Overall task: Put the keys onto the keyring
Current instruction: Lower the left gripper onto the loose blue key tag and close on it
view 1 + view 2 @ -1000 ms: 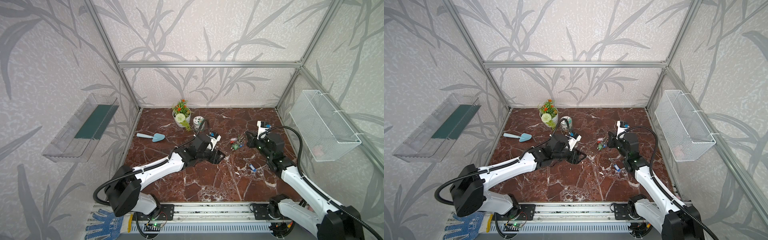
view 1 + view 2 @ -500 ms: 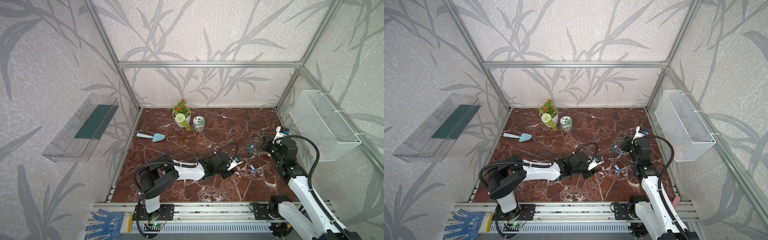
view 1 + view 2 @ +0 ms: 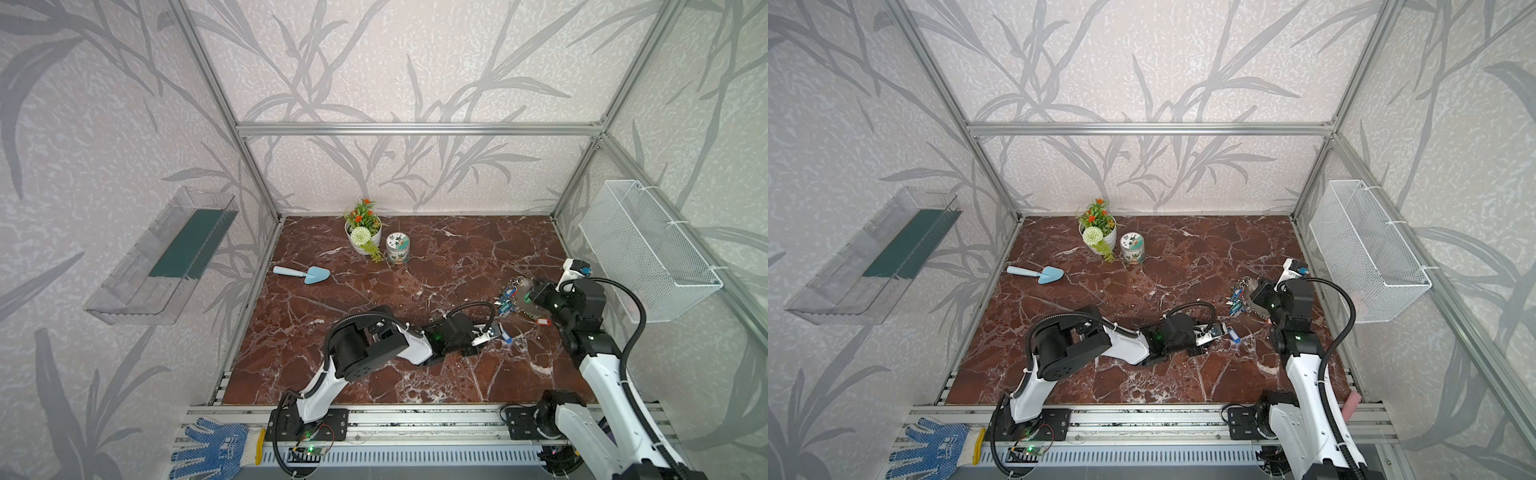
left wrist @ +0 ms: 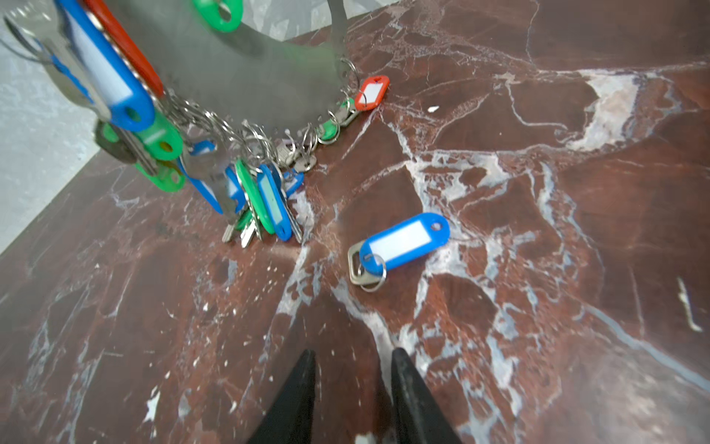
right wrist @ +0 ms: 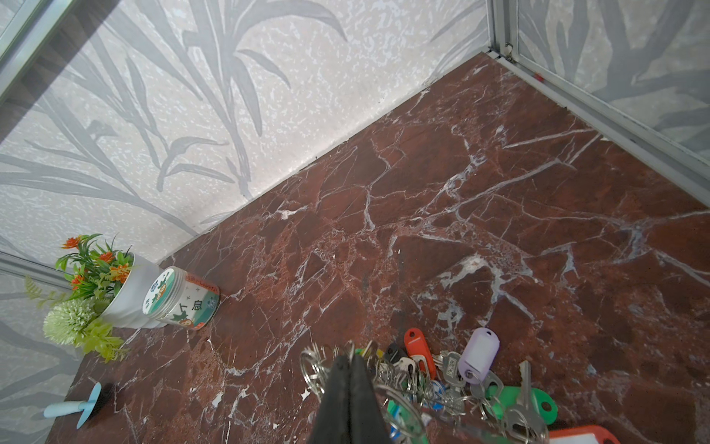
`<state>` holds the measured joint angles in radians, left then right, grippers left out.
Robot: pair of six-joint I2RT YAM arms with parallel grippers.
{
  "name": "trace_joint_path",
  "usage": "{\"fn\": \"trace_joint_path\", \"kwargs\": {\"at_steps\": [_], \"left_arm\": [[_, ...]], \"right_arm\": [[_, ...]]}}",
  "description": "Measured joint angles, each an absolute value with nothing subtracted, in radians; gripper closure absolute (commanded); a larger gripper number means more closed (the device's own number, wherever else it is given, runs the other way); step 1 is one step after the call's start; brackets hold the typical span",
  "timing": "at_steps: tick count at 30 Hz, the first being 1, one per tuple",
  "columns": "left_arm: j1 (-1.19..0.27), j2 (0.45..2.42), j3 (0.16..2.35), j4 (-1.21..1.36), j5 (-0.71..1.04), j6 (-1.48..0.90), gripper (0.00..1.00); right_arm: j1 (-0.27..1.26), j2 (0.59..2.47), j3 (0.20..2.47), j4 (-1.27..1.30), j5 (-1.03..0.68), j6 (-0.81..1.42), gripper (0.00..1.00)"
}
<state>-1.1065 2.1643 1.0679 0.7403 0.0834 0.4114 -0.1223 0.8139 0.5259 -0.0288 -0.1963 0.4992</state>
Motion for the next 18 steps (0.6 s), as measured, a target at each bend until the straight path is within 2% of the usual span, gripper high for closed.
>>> {"fn": "trace_joint_path", "kwargs": {"at_steps": [18], "left_arm": [[-1.150, 2.244, 1.185, 0.689, 0.048, 0.476, 0.68]], "right_arm": [[-0.171, 0.815, 0.516, -0.023, -0.294, 0.501, 1.00]]}}
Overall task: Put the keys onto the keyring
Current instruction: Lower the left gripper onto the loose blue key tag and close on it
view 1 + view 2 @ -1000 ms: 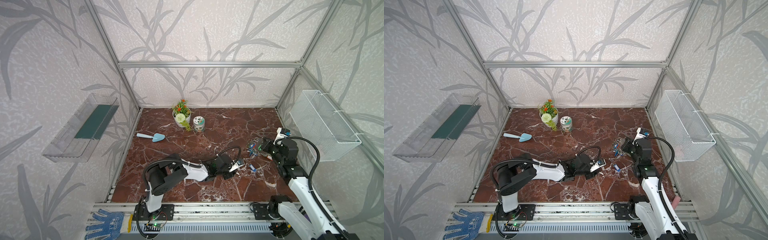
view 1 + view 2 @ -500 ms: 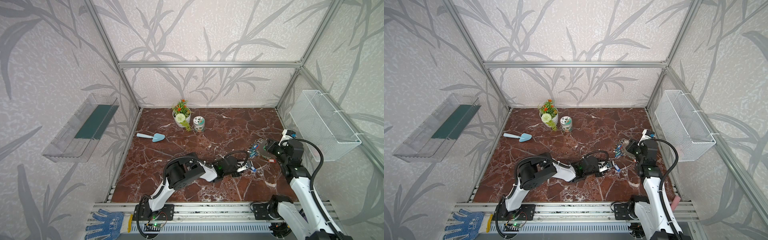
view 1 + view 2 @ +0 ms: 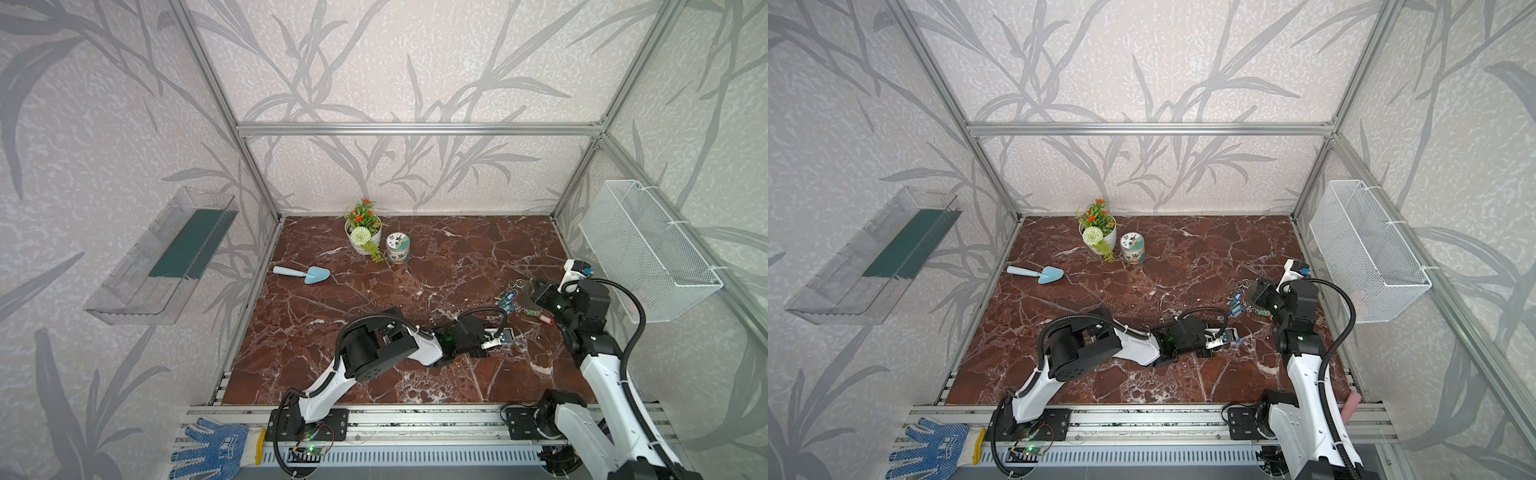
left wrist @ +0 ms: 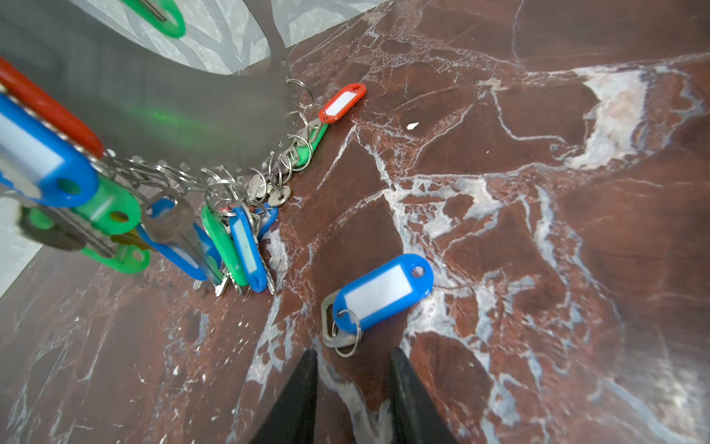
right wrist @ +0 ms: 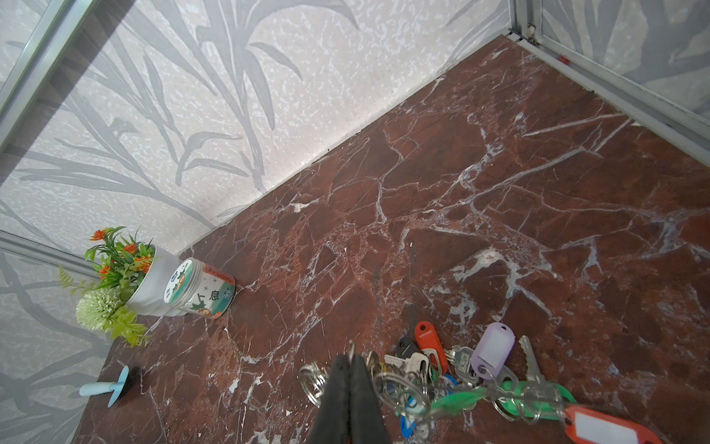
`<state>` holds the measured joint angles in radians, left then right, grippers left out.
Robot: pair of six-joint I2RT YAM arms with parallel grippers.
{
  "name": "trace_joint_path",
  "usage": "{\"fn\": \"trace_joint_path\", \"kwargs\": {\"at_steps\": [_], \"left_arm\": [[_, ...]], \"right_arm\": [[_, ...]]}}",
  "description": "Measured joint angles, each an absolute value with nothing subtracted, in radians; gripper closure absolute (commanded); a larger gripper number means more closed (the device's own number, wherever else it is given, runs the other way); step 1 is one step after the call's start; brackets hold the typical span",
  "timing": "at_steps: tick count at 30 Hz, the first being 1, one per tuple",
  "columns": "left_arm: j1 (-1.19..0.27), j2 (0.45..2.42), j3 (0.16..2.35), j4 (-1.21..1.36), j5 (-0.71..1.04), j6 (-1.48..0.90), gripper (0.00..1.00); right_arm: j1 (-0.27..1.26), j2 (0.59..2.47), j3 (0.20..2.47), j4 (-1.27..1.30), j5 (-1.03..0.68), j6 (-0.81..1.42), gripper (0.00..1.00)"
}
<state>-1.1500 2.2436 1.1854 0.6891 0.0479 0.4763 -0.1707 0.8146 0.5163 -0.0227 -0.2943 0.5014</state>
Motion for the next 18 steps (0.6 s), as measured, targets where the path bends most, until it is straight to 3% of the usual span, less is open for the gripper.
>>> {"fn": "trace_joint_path", "kwargs": {"at_steps": [18], "left_arm": [[-1.157, 2.272, 1.238, 0.652, -0.036, 0.477, 0.81]], "right_arm": [[-0.171, 0.815, 0.509, -0.004, -0.320, 0.588, 1.00]]}}
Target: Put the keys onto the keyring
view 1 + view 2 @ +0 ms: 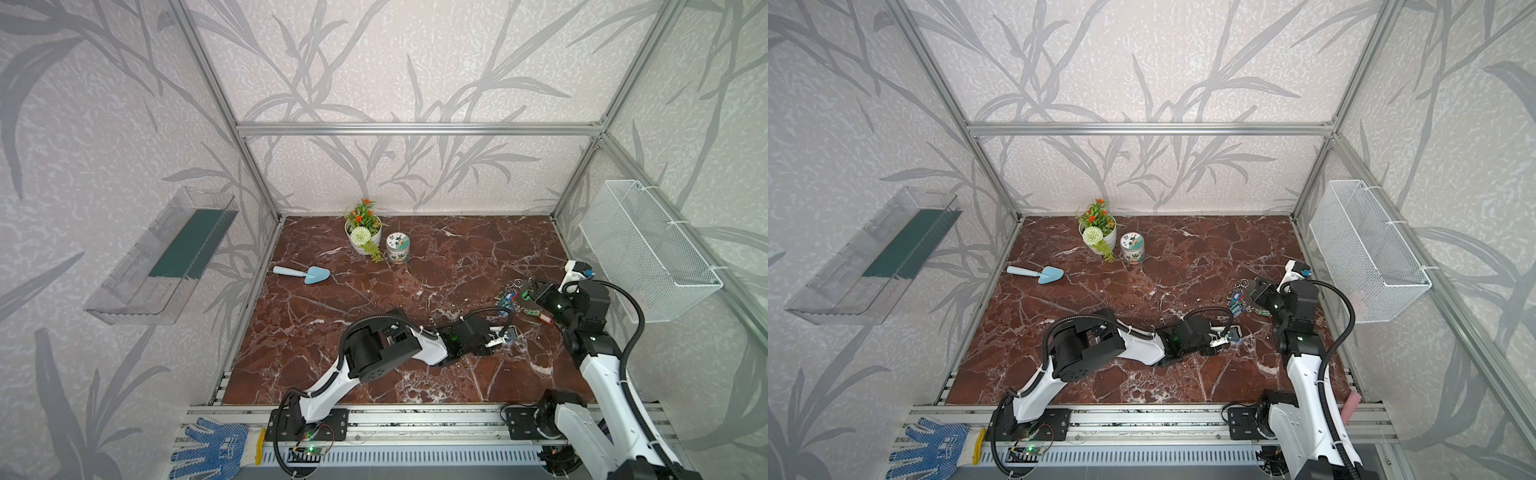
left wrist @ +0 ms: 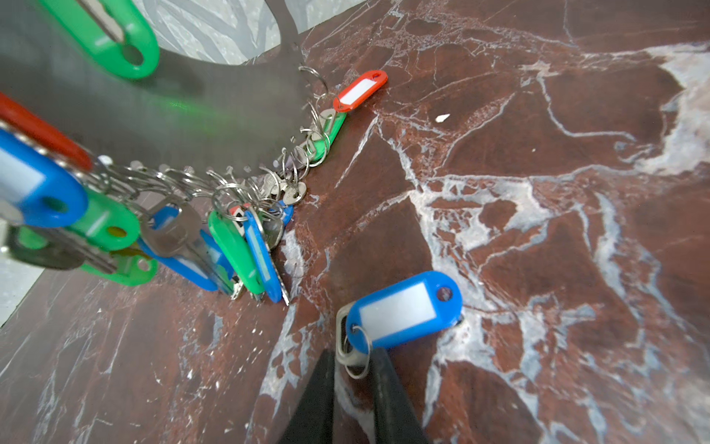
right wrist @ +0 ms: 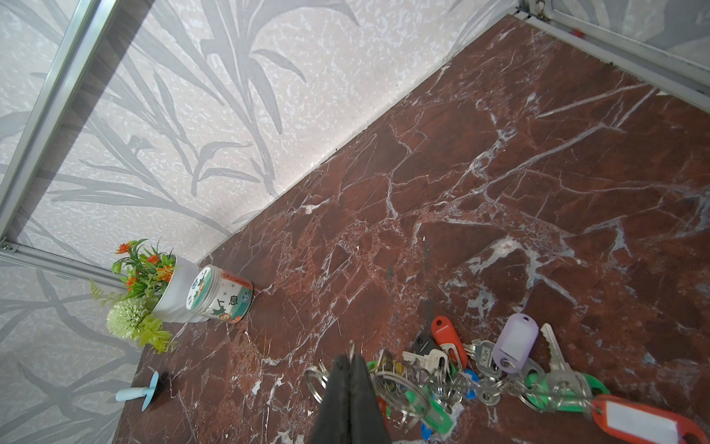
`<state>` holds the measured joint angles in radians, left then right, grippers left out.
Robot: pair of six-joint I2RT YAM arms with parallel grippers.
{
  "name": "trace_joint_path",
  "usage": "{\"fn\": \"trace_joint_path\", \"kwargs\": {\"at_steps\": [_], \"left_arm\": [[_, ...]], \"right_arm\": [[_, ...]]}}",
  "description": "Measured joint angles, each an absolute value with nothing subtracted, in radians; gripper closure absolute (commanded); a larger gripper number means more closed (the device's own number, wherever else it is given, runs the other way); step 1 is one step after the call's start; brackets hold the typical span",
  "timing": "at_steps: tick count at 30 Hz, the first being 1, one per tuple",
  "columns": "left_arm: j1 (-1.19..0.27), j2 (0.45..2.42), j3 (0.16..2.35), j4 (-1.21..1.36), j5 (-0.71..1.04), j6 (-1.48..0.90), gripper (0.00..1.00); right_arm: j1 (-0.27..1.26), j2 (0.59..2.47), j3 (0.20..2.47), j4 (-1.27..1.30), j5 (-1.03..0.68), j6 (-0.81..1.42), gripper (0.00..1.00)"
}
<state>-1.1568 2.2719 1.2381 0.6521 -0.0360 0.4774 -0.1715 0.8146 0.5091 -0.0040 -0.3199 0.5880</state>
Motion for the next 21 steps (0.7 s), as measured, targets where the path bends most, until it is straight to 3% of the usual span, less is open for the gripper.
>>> {"fn": "trace_joint_path", "kwargs": {"at_steps": [21], "left_arm": [[-1.157, 2.297, 1.303, 0.584, -0.105, 0.434, 0.95]], "right_arm": [[-0.171, 0.820, 0.500, 0.018, -0.342, 0.606, 1.00]]}}
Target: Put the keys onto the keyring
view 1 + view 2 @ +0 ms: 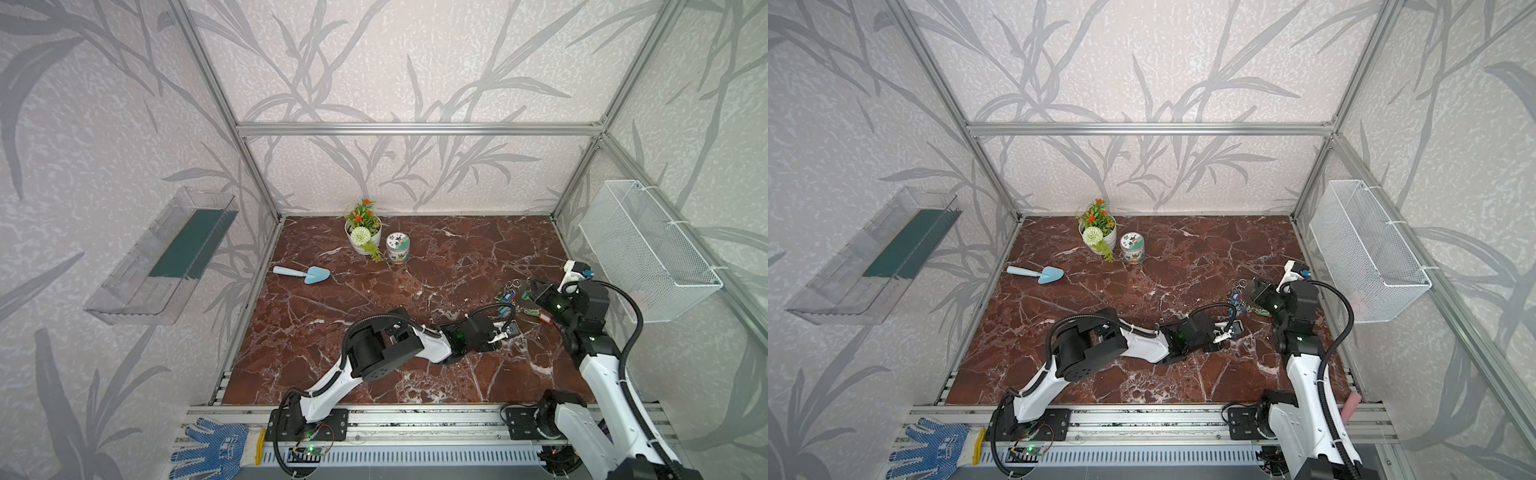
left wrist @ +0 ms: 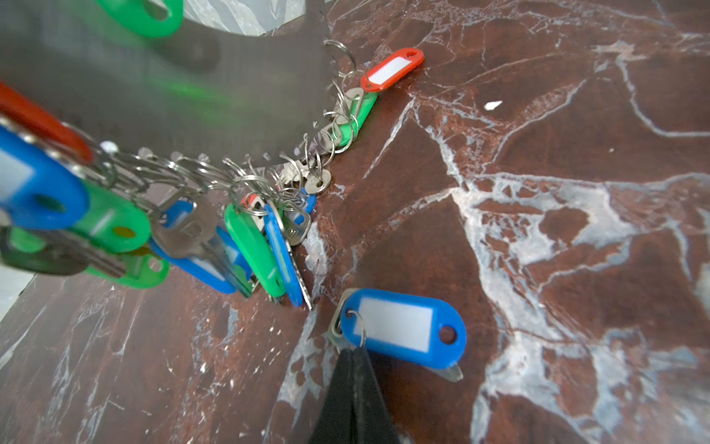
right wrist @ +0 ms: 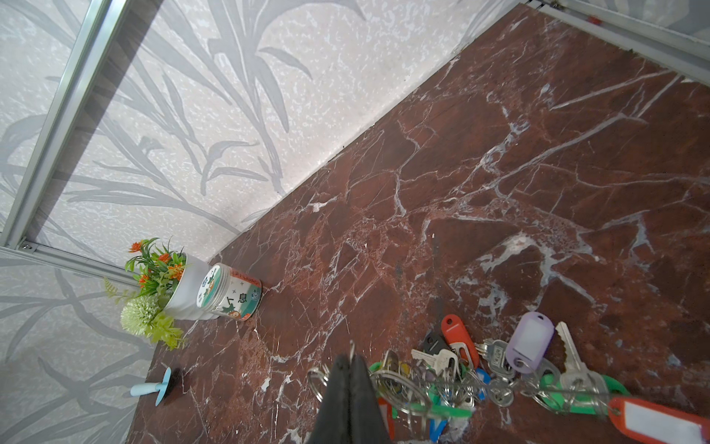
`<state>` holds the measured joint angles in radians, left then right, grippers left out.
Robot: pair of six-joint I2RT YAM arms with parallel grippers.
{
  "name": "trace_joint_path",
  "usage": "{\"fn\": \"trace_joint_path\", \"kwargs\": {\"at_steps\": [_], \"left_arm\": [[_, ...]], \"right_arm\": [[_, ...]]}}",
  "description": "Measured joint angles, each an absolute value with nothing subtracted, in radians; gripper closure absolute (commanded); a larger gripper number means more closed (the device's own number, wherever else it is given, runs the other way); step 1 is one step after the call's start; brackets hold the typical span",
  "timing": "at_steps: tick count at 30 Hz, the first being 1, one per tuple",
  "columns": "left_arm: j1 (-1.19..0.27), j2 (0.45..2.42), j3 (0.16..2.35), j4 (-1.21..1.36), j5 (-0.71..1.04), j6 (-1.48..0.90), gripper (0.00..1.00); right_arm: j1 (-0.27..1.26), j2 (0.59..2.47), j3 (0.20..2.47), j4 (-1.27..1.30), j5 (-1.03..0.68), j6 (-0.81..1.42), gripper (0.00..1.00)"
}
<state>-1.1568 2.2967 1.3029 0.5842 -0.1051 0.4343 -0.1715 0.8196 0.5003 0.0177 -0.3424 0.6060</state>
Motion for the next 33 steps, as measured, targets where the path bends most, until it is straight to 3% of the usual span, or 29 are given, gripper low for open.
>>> {"fn": "trace_joint_path", "kwargs": {"at_steps": [3, 16, 33], "left_arm": [[-1.157, 2.297, 1.304, 0.583, -0.110, 0.428, 1.00], [-1.156, 2.265, 1.236, 0.621, -0.132, 0.370, 1.00], [-1.155, 1.735, 0.794, 0.693, -0.196, 0.099, 0.99]], "right_arm": [[-0.171, 0.820, 0.500, 0.018, -0.343, 0.606, 1.00], [-0.171, 0.822, 0.489, 0.023, -0.346, 0.609, 1.00], [-0.148, 0.568, 0.397, -0.295, -0.360, 0.669, 1.00]]}}
